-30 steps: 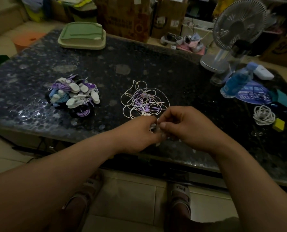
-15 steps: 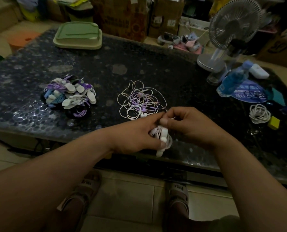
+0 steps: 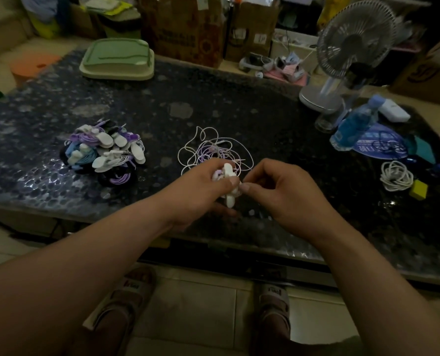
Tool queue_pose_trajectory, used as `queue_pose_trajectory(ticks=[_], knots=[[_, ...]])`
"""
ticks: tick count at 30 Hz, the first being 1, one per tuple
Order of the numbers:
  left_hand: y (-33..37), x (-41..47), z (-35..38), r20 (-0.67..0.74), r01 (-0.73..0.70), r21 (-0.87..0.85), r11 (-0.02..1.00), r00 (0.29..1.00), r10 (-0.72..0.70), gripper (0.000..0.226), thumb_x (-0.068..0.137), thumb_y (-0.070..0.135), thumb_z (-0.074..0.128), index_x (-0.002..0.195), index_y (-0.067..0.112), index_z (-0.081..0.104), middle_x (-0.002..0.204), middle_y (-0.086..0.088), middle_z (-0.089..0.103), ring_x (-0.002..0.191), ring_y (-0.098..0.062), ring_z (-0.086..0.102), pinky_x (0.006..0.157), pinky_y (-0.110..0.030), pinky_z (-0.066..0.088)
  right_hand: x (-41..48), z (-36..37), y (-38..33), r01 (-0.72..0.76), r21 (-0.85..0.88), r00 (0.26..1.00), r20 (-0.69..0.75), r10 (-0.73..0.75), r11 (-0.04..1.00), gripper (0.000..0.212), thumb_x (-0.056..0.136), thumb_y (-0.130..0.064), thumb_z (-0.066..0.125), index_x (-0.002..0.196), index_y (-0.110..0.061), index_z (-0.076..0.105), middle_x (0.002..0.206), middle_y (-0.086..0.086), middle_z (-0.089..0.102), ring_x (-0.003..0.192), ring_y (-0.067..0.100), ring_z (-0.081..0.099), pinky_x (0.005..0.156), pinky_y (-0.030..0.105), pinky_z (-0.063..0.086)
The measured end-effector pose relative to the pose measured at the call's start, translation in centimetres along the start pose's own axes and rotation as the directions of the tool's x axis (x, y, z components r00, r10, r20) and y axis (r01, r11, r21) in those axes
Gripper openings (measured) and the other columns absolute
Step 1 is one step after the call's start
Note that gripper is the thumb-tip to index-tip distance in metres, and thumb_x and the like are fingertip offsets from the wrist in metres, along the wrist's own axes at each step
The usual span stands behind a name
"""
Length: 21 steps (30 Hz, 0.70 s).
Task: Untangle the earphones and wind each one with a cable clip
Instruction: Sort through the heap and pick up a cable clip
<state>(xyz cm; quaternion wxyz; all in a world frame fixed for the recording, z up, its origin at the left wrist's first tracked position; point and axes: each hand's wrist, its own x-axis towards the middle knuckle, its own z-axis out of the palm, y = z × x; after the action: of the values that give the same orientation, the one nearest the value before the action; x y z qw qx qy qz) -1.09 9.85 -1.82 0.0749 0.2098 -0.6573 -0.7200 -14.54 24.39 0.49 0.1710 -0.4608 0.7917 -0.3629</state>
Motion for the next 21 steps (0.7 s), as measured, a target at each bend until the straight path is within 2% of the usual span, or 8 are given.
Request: queue_pose_trajectory(ticks=[3,7,8,10,13,14,18,21], knots=[[0.0,0.1,-0.1,-0.018,-0.056,0.094,0.994,0.998,0.058,0.027,0.107,0.016,0.056,0.133,0.024,0.057,0.118,-0.012,0.066,0.101,-0.023,0.070,0.078,-0.033,0.062,-0.1,0.0,0.0,0.017,0.032,0.997,0.071,-0.019,0.999,0.006,0.096,-0.025,0.074,0.098,-0.030,0.074,0.084,-0.009,0.073,0.074,0.004,0.067,0.062,0.017,0.051],[-0.2,0.5,-0.6,0.018,-0.067,0.228,0.971,0.998,0.064,0.048,0.097,0.031,0.062,0.144,0.033,0.053,0.129,-0.001,0.067,0.115,-0.019,0.066,0.101,-0.043,0.056,-0.2,0.0,-0.2,0.017,0.049,0.999,0.046,-0.019,0.999,0.010,0.094,-0.017,0.075,0.095,-0.026,0.071,0.082,-0.008,0.072,0.070,0.003,0.065,0.061,0.015,0.048],[-0.2,0.5,-0.7,0.052,-0.082,0.256,0.963,0.996,0.071,0.050,0.092,0.034,0.062,0.141,0.031,0.056,0.127,0.001,0.068,0.115,-0.014,0.065,0.102,-0.042,0.054,-0.1,0.0,-0.3,0.018,0.058,0.999,0.041,-0.021,0.998,0.011,0.093,-0.016,0.076,0.094,-0.025,0.070,0.081,-0.007,0.072,0.069,0.003,0.065,0.061,0.015,0.048],[-0.2,0.4,-0.7,0.103,-0.113,0.286,0.951,0.991,0.086,0.042,0.094,0.032,0.060,0.136,0.026,0.060,0.120,-0.005,0.068,0.106,-0.012,0.063,0.092,-0.038,0.053,-0.1,-0.1,-0.2,0.024,0.054,0.999,0.033,-0.026,0.998,0.012,0.092,-0.016,0.076,0.092,-0.027,0.070,0.079,-0.007,0.072,0.068,0.005,0.065,0.059,0.016,0.048],[-0.7,0.6,-1.1,0.058,-0.117,0.336,0.935,0.993,0.104,0.050,0.100,0.039,0.063,0.148,0.030,0.053,0.120,0.005,0.069,0.098,-0.005,0.065,0.083,-0.032,0.051,-0.2,-0.4,-0.1,0.024,0.049,0.999,0.033,-0.026,0.999,0.013,0.093,-0.017,0.075,0.091,-0.029,0.070,0.079,-0.008,0.071,0.066,0.005,0.065,0.058,0.016,0.047],[-0.9,0.7,-1.2,0.032,-0.120,0.373,0.920,0.993,0.116,0.054,0.100,0.041,0.065,0.151,0.032,0.050,0.122,0.008,0.068,0.097,-0.002,0.065,0.085,-0.031,0.051,-0.2,-0.4,0.0,0.024,0.047,0.999,0.038,-0.026,0.999,0.013,0.094,-0.017,0.075,0.092,-0.030,0.071,0.079,-0.009,0.072,0.066,0.004,0.065,0.058,0.015,0.047],[-0.9,0.5,-0.7,0.017,-0.162,0.571,0.805,0.983,0.185,0.062,0.098,0.036,0.070,0.154,0.029,0.046,0.137,0.013,0.064,0.120,0.001,0.060,0.108,-0.031,0.050,-0.3,-0.4,-0.1,0.073,-0.031,0.997,0.034,-0.072,0.997,0.018,0.092,-0.013,0.074,0.094,-0.030,0.072,0.080,-0.011,0.071,0.072,0.005,0.067,0.061,0.015,0.050],[-0.5,0.1,-0.5,0.066,-0.196,0.640,0.743,0.977,0.202,0.054,0.098,0.029,0.070,0.148,0.026,0.052,0.129,0.011,0.067,0.115,-0.001,0.062,0.103,-0.030,0.052,-0.2,-0.5,0.0,0.083,-0.027,0.992,0.093,-0.080,0.996,0.021,0.092,-0.012,0.073,0.091,-0.032,0.072,0.083,-0.010,0.073,0.075,0.007,0.069,0.065,0.023,0.055]])
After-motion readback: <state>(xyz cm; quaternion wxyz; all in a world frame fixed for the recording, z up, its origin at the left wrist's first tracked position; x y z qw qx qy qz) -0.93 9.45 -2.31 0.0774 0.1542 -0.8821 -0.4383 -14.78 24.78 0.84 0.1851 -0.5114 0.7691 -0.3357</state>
